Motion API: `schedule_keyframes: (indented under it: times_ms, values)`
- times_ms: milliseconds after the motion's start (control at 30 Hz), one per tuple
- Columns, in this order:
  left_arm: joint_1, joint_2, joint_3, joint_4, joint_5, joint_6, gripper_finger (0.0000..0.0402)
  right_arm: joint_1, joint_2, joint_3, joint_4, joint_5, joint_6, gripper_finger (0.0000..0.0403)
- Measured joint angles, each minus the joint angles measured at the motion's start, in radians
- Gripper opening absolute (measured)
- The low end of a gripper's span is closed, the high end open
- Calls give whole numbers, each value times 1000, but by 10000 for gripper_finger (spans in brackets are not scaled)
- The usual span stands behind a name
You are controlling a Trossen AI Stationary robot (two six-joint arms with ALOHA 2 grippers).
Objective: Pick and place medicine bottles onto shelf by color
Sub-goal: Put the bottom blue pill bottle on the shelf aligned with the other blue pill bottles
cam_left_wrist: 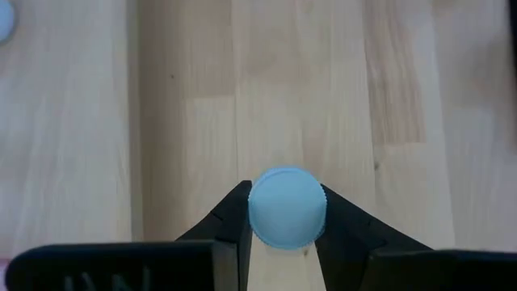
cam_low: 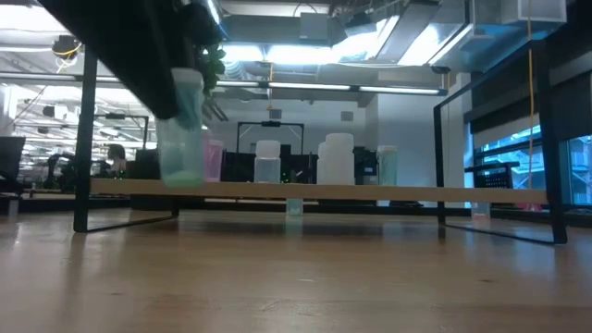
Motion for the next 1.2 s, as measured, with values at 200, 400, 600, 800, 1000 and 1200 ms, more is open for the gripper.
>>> schedule_keyframes:
  times_ms: [200, 400, 600, 800, 1000, 1200]
  values:
    - [0, 56, 11, -9, 56, -7, 91, 0, 0, 0, -1, -1, -1, 236]
    - [-1, 74, 10, -8, 87, -6, 92, 0, 0, 0, 0, 0, -2, 236]
    - [-1, 74, 10, -7, 87, -7, 93, 0, 0, 0, 1, 0, -2, 236]
    - [-1, 76, 10, -1, 91, -31, 94, 0, 0, 0, 3, 0, -2, 236]
    - [-1, 77, 10, 6, 94, -32, 94, 0, 0, 0, 3, 0, -2, 236]
    - [-3, 77, 10, 23, 98, -32, 94, 0, 0, 0, 4, 0, -2, 236]
